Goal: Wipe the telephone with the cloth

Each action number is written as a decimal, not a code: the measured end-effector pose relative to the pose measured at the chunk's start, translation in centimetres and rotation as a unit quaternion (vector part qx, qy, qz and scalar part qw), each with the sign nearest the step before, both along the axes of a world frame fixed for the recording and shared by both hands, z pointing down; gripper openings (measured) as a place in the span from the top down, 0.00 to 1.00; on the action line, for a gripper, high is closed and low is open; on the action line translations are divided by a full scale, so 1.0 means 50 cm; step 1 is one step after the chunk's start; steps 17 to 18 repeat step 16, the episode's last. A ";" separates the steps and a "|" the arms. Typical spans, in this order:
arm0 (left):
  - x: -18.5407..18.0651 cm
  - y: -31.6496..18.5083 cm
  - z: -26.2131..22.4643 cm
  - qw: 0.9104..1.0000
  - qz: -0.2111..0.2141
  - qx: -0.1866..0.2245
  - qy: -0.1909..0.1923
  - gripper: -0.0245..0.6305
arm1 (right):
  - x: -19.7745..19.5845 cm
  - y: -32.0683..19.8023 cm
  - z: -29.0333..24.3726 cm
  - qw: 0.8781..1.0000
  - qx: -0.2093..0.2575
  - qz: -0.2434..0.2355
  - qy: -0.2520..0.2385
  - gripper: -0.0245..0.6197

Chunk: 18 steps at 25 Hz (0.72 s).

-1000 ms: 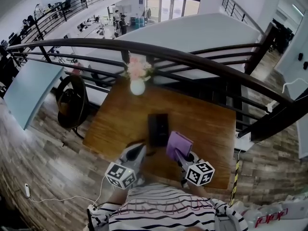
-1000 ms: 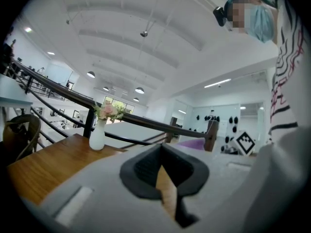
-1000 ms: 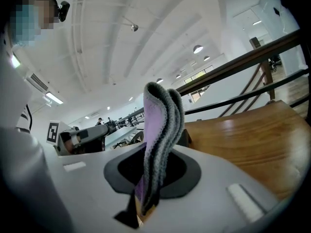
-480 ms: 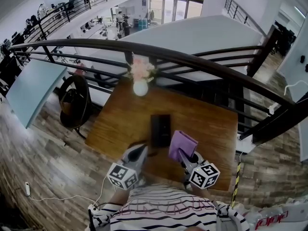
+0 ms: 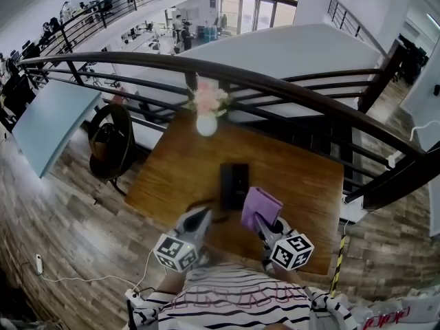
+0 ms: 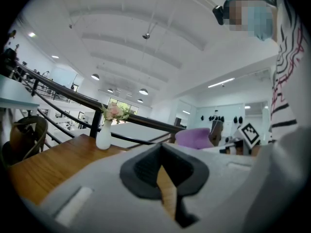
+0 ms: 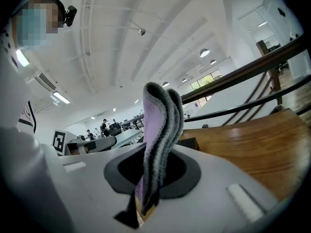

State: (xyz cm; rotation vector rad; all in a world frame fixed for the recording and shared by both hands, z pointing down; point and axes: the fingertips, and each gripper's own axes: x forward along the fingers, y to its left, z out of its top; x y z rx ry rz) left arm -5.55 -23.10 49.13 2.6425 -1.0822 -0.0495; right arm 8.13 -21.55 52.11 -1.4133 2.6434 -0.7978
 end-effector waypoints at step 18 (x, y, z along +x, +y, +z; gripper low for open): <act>-0.004 0.000 0.013 1.000 -0.001 -0.003 -0.001 0.96 | -0.005 -0.004 0.024 1.000 -0.004 0.004 0.001 0.88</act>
